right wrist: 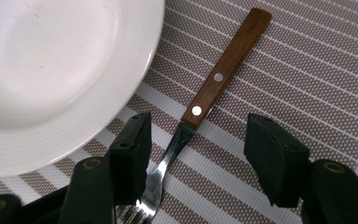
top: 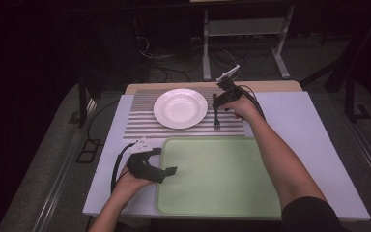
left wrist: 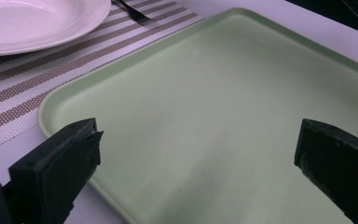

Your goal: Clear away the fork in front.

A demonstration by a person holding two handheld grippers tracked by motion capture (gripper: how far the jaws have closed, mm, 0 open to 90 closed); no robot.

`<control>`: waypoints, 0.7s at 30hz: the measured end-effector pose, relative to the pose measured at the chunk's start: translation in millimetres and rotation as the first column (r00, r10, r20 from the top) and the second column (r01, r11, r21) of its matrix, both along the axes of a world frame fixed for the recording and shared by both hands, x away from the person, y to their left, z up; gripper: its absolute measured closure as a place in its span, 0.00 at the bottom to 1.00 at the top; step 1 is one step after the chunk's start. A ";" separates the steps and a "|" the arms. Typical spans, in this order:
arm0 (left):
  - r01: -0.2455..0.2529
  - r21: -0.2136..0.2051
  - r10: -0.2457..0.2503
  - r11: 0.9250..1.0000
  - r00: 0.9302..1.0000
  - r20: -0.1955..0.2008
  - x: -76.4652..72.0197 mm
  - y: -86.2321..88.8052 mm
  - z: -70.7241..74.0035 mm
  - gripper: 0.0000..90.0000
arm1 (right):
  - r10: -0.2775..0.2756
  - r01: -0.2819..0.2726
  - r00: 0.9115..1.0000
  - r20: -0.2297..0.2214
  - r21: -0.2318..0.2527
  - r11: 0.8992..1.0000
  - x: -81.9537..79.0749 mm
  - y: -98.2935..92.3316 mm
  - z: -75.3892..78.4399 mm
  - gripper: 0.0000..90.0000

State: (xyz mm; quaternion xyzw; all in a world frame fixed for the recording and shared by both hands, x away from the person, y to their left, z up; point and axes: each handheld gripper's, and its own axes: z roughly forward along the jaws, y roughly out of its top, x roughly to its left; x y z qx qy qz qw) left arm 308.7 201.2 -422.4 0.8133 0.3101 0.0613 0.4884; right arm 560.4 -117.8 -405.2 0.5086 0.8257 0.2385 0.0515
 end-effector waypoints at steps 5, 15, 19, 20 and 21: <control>0.007 -0.001 -0.007 1.000 1.000 0.000 -0.3 -0.9 -0.2 0.00 | -0.006 0.006 1.000 -0.019 -0.015 1.000 7.0 6.8 -1.6 0.49; 0.013 -0.005 -0.013 1.000 1.000 0.002 -0.7 -1.9 -0.2 0.00 | -0.033 0.026 0.996 -0.080 -0.086 0.996 21.4 19.4 -12.7 0.58; 0.014 -0.007 -0.014 1.000 1.000 0.001 -1.1 -2.4 -0.5 0.00 | -0.041 0.032 0.995 -0.094 -0.102 0.994 25.8 23.7 -16.0 0.60; 0.015 -0.007 -0.015 1.000 1.000 0.001 -1.1 -2.5 -0.5 0.00 | -0.045 0.034 0.994 -0.097 -0.106 0.994 26.7 25.0 -16.7 0.60; 0.015 -0.007 -0.015 1.000 1.000 0.001 -1.1 -2.5 -0.5 0.00 | -0.045 0.034 0.994 -0.097 -0.106 0.994 26.7 25.0 -16.7 0.60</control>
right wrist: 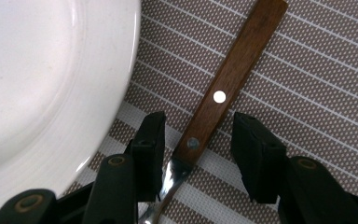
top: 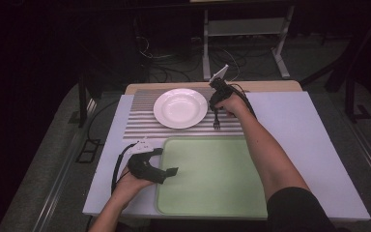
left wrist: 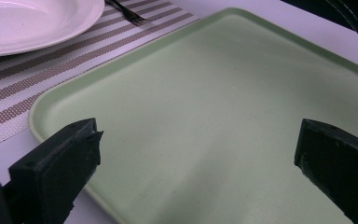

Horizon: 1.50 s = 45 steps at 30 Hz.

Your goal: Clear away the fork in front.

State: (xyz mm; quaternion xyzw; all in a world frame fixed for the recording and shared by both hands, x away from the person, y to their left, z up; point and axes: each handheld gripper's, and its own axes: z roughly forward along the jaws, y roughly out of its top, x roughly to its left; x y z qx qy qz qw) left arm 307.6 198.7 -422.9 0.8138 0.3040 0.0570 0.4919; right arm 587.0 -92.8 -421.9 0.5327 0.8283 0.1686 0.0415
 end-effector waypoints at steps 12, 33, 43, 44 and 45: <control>-0.001 0.000 0.001 1.000 1.000 -0.003 0.1 -0.6 -0.4 0.00 | 0.002 -0.002 1.000 0.001 -0.032 0.999 2.8 3.3 -1.7 0.70; -0.004 -0.003 0.004 1.000 1.000 -0.004 0.1 0.4 -0.5 0.00 | 0.042 -0.041 0.999 0.026 -0.048 0.998 1.7 -2.1 -2.1 0.85; -0.009 0.000 0.009 1.000 1.000 -0.009 0.7 0.9 -1.5 0.00 | 0.030 -0.032 0.999 0.043 0.064 0.997 -8.7 -28.1 5.0 0.85; -0.009 0.001 0.009 1.000 1.000 -0.009 0.7 1.1 -1.6 0.00 | 0.025 -0.028 0.999 0.043 0.078 0.997 -9.8 -31.0 6.7 0.85; -0.009 0.001 0.009 1.000 1.000 -0.009 0.7 1.1 -1.6 0.00 | 0.022 -0.026 0.999 0.045 0.089 0.996 -11.0 -33.6 8.5 0.85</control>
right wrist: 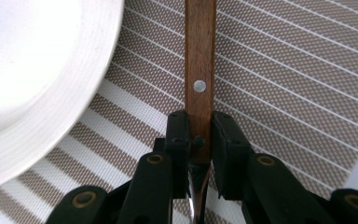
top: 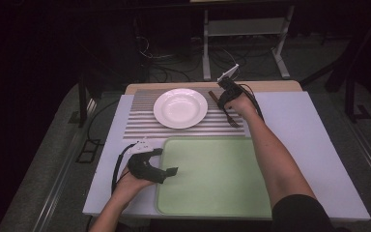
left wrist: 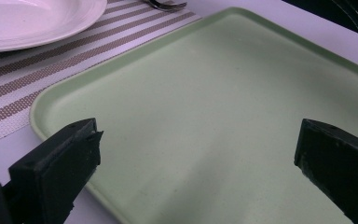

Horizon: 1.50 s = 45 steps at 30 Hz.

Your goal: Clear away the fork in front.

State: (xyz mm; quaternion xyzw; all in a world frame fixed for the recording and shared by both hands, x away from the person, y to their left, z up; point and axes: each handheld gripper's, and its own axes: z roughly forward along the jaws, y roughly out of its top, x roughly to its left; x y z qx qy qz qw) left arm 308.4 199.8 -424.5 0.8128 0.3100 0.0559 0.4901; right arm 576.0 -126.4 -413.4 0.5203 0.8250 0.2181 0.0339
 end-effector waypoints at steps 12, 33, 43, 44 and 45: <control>0.000 0.000 0.000 1.000 1.000 -0.001 0.1 0.5 -0.1 0.00 | 0.007 -0.015 0.997 0.072 0.112 0.994 -18.1 -22.9 31.2 0.85; -0.011 0.013 0.011 1.000 1.000 -0.004 1.0 -1.8 -2.2 0.00 | 0.083 -0.174 0.949 0.305 0.284 0.943 -130.6 -72.4 67.0 0.85; -0.021 0.006 0.021 1.000 1.000 0.000 1.1 -2.1 -0.8 0.00 | 0.114 -0.234 0.924 0.365 0.306 0.923 -181.5 -84.3 64.4 0.85; -0.021 0.006 0.021 1.000 1.000 0.003 1.0 -2.4 -0.4 0.00 | 0.123 -0.252 0.917 0.379 0.311 0.916 -192.3 -86.0 61.7 0.85; -0.023 0.004 0.023 1.000 1.000 0.005 0.6 -2.7 -0.1 0.00 | 0.118 -0.251 0.916 0.383 0.320 0.914 -197.3 -87.3 59.6 0.85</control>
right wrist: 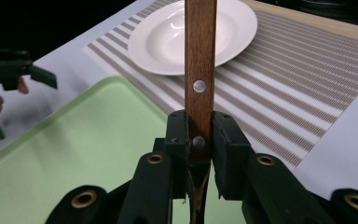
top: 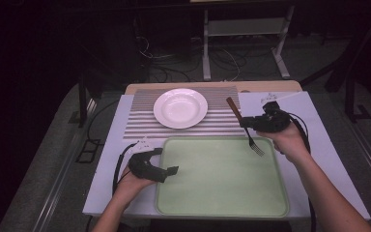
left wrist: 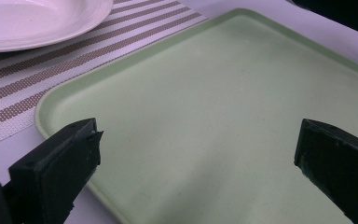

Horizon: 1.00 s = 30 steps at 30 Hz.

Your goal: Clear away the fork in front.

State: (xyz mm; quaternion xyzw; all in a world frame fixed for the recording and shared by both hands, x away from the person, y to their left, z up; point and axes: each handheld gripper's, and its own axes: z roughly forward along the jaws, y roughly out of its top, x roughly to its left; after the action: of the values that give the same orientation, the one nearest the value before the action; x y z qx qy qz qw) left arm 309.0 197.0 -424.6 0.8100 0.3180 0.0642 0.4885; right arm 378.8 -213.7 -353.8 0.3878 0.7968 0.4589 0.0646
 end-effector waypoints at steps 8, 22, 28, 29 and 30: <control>-0.001 -0.003 0.001 1.000 1.000 0.006 -0.8 -1.8 1.2 0.00 | 0.021 -0.021 1.000 -0.002 -0.003 1.000 -28.3 -1.4 -13.9 0.85; 0.000 0.012 0.000 1.000 1.000 0.012 -0.7 -3.5 2.9 0.00 | 0.062 -0.062 0.998 -0.010 -0.008 0.998 -58.5 0.3 -41.8 0.85; 0.006 0.007 -0.006 1.000 1.000 0.028 4.7 -11.0 10.5 0.00 | 0.068 -0.068 0.998 0.001 -0.007 0.998 -59.9 5.8 -42.0 0.85; 0.011 0.003 -0.011 1.000 0.999 0.030 8.4 -14.2 13.1 0.00 | 0.069 -0.069 0.998 0.002 -0.007 0.998 -59.8 6.6 -42.1 0.85; 0.011 0.003 -0.011 1.000 0.999 0.030 8.4 -14.2 13.1 0.00 | 0.066 -0.066 0.998 0.006 -0.005 0.998 -59.8 6.6 -42.1 0.85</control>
State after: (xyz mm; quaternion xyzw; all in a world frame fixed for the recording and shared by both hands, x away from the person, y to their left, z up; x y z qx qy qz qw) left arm 317.3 182.8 -411.5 0.8114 0.3063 0.0741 0.4923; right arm 318.9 -207.1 -395.9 0.3597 0.8101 0.4600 0.0529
